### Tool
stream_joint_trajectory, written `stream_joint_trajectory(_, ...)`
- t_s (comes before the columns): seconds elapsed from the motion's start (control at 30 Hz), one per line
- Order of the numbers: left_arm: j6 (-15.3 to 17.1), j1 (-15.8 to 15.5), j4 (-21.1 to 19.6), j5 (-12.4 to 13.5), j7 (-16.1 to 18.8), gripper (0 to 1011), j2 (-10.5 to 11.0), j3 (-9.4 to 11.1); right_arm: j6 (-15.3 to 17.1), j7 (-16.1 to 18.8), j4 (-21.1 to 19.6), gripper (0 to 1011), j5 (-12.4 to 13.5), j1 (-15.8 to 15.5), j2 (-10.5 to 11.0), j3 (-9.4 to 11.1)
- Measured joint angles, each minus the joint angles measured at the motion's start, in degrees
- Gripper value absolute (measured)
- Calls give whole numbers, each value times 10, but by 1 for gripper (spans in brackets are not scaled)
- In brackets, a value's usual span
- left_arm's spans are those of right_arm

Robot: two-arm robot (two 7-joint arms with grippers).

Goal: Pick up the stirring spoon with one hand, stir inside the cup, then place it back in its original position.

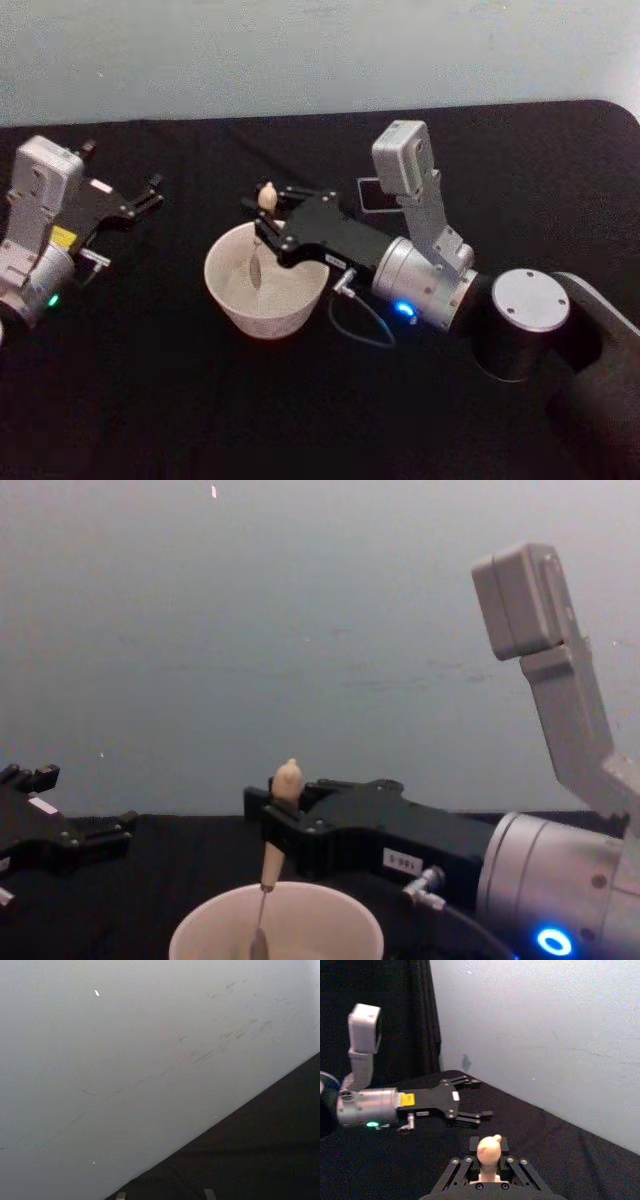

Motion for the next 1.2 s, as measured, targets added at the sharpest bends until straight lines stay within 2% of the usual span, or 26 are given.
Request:
stream_joint_trajectory(0.17,0,0,0,0,0,1001,0,0,-2,-5,14,214,-7,6,-5,9)
stream_joint_trajectory(0.43,0,0,0,0,0,1001,0,0,-1,-6,15,214,-9,3,0,20)
stream_joint_trajectory(0.97,0,0,0,0,0,1001,0,0,2,-2,-4,214,-5,-9,7,31)
stream_joint_trajectory(1.2,0,0,0,0,0,1001,0,0,8,5,-31,213,11,-17,12,34)
